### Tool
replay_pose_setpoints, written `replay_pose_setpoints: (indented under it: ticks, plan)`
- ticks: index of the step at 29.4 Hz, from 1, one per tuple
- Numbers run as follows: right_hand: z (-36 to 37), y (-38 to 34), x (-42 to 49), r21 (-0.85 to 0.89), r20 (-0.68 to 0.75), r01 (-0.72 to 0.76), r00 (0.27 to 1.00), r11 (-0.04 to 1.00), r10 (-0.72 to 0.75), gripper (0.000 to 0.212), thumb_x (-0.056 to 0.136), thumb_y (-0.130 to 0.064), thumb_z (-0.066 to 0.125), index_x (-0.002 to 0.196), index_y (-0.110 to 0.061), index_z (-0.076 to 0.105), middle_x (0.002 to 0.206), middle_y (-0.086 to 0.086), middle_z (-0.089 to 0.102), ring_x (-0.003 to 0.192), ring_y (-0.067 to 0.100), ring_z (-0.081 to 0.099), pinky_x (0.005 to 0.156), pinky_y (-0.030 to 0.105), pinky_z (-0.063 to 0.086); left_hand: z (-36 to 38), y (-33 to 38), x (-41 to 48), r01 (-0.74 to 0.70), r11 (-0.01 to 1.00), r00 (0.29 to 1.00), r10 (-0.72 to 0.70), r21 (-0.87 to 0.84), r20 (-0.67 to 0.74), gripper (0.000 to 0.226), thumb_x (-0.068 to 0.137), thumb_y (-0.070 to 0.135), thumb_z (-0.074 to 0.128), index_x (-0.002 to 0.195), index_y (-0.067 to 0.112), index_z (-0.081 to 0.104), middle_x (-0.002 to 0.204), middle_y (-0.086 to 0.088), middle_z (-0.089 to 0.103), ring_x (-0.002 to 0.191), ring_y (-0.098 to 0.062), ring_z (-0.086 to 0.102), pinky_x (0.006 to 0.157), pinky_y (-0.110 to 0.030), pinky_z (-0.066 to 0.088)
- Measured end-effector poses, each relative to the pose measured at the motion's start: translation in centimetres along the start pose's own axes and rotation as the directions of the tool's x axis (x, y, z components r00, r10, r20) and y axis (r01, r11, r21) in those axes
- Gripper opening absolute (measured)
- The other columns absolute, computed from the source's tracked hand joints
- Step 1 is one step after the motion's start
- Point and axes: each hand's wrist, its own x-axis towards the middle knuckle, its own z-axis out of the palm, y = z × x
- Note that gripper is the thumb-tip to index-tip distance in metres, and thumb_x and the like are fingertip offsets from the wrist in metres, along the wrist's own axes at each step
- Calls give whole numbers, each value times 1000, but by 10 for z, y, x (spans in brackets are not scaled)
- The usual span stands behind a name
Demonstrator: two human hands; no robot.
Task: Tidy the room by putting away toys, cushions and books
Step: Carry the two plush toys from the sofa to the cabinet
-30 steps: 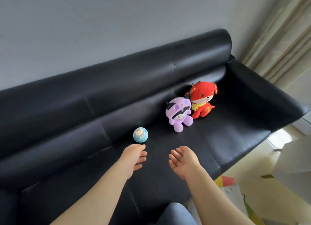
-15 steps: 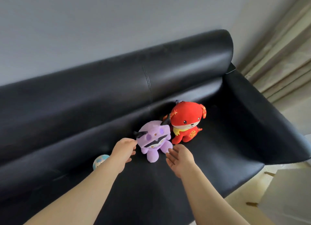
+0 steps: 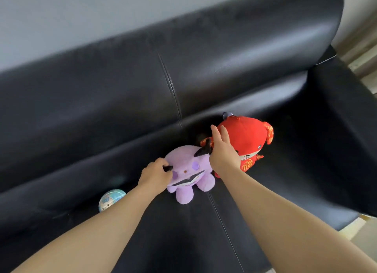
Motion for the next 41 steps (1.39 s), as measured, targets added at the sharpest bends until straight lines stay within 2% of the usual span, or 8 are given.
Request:
replay_pose_setpoints:
  ticks: [7, 12, 20, 23, 30, 34, 37, 41]
  plan:
    - [13, 22, 15, -338, 7, 74, 997, 938, -76, 34, 89, -1, 44, 120, -14, 44, 131, 5, 37, 80, 33, 57, 53, 30, 32, 3, -18, 12, -6, 1000, 998, 6, 10, 60, 10, 95, 18, 46, 105, 17, 51, 99, -3, 58, 79, -16, 54, 65, -28, 46]
    - [28, 20, 5, 74, 66, -92, 994, 993, 87, 15, 98, -16, 33, 108, -10, 43, 106, 14, 56, 94, 37, 58, 70, 39, 43, 2, -16, -6, 48, 963, 998, -57, -267, -27, 20, 98, 30, 43, 104, 13, 51, 88, -1, 54, 77, -13, 52, 64, -27, 43]
    - [33, 16, -63, 404, 194, -309, 949, 861, 250, 14, 96, -25, 43, 98, -12, 48, 82, 4, 53, 75, 27, 54, 72, 41, 53, -14, -46, -51, 203, 972, 979, -204, -122, 9, 40, 93, 38, 51, 116, 6, 56, 109, -14, 59, 101, -29, 57, 90, -41, 50]
    - [29, 12, -104, 454, 173, -331, 944, 827, 282, 13, 97, -25, 44, 106, -18, 49, 84, 2, 53, 84, 25, 53, 79, 39, 53, -26, -65, -79, 159, 976, 987, -162, -151, -8, 37, 92, 39, 54, 115, 10, 56, 97, -7, 60, 95, -27, 58, 88, -40, 52]
    - [56, -13, -250, 536, 178, -448, 888, 715, 423, 26, 94, -18, 46, 118, -8, 50, 70, 5, 44, 57, 18, 49, 45, 30, 52, -40, -116, -166, -25, 998, 999, 27, 62, -36, 33, 91, 37, 54, 111, 11, 59, 101, -9, 61, 93, -25, 61, 84, -35, 53]
    - [89, -19, -326, 575, 169, -499, 848, 649, 502, 30, 96, -22, 44, 124, -13, 47, 82, 6, 52, 68, 20, 54, 60, 33, 57, -46, -160, -216, -177, 968, 982, 185, -176, 28, 34, 92, 21, 57, 117, -2, 57, 86, -8, 56, 73, -20, 55, 69, -34, 50]
    - [129, -17, -382, 617, 126, -487, 837, 618, 533, 36, 88, -41, 48, 114, -17, 56, 69, -4, 52, 63, 15, 53, 76, 35, 58, -41, -187, -257, -227, 971, 970, 232, -71, 69, 34, 94, 23, 53, 123, 6, 54, 98, -8, 55, 89, -23, 55, 79, -32, 48]
    - [173, -20, -450, 716, 52, -424, 825, 555, 563, 36, 97, -27, 44, 124, -5, 54, 82, -1, 54, 85, 20, 57, 66, 26, 52, -20, -205, -290, -306, 947, 949, 295, 96, 113, 31, 93, 26, 52, 117, 9, 58, 111, -11, 60, 101, -26, 57, 88, -34, 49]
